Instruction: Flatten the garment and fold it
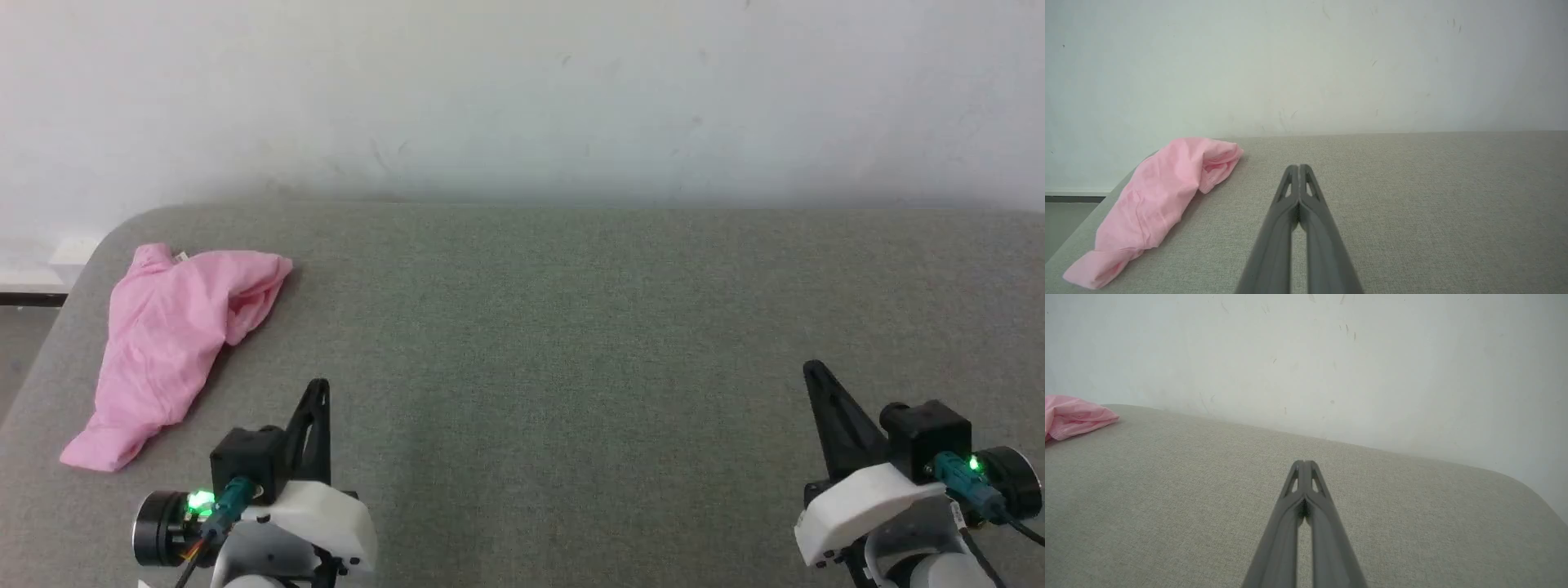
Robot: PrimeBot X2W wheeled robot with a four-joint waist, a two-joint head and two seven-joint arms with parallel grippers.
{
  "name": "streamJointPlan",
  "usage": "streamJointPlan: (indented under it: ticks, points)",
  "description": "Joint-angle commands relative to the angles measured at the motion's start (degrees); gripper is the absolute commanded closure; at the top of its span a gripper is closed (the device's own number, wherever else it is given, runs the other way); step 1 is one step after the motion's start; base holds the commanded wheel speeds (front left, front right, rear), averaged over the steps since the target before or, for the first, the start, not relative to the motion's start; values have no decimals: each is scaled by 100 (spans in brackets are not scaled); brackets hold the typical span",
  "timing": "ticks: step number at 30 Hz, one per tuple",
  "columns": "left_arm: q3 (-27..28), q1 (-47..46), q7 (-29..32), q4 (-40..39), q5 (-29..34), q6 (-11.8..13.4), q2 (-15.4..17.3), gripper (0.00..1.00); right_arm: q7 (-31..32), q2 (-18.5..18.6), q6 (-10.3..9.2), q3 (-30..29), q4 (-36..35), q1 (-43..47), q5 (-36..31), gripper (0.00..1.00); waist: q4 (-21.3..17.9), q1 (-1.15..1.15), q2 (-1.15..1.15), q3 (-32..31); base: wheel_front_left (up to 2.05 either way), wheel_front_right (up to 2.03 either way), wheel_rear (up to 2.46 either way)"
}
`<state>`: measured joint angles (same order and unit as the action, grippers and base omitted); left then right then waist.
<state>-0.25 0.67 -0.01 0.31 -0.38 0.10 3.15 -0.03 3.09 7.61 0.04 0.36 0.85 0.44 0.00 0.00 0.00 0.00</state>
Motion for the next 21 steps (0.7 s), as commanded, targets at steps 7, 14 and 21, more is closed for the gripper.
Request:
streamJointPlan:
  ticks: [7, 14, 21]
  points:
    - [25, -67, 1, -31, 38, -10, -27, 100, 3, -22, -12, -4, -36, -85, -44, 100, 0, 0, 0, 0, 0, 0, 0]
    - [25, -67, 1, -31, 38, -10, -27, 100, 3, -22, -12, -4, -36, -85, -44, 100, 0, 0, 0, 0, 0, 0, 0]
    - [25, -67, 1, -31, 38, -10, -27, 100, 3, -22, -12, -4, -36, -85, -44, 100, 0, 0, 0, 0, 0, 0, 0]
